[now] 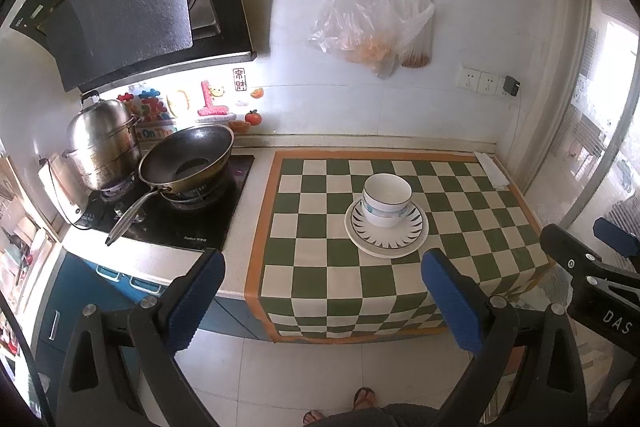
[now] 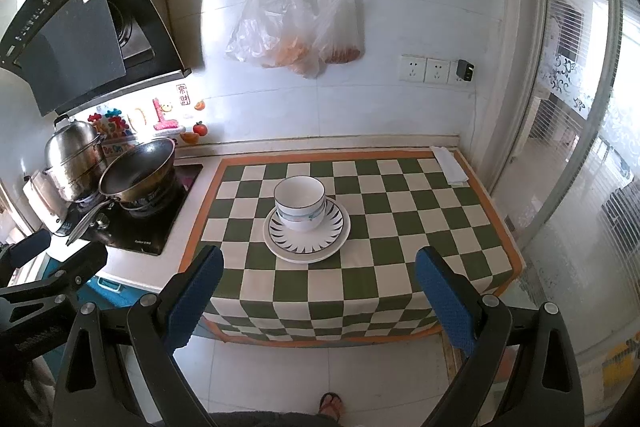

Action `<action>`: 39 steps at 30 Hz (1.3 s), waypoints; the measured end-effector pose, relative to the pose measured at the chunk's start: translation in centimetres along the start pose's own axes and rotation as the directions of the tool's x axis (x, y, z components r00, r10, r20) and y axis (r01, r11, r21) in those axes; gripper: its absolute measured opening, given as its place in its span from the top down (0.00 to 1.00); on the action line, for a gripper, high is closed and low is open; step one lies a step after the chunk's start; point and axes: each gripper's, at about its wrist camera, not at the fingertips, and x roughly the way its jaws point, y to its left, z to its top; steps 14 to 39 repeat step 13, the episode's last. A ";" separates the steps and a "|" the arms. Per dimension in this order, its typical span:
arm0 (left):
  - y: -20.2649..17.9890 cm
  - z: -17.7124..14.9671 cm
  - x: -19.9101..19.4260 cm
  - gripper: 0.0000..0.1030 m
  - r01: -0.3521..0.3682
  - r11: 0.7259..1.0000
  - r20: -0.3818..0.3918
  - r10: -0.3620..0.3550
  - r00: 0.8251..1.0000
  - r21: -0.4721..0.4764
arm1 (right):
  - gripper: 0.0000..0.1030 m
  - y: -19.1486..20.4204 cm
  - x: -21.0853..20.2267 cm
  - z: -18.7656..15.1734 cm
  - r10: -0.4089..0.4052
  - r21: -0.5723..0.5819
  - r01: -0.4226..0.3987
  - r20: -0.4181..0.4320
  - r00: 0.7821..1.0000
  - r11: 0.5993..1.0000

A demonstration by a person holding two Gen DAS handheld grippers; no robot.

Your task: Organize plates and bowls

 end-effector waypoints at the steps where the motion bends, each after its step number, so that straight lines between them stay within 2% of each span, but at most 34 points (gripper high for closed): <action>1: 0.0 0.0 0.0 0.02 0.000 1.000 0.001 0.000 1.000 0.000 | 0.04 -0.1 0.0 0.0 0.002 0.001 -0.002 0.000 1.000 1.000; 39: -0.1 -0.2 -0.2 0.02 -0.004 1.000 -0.001 0.004 1.000 -0.004 | 0.04 -0.2 0.1 0.1 0.012 -0.004 -0.012 0.000 1.000 1.000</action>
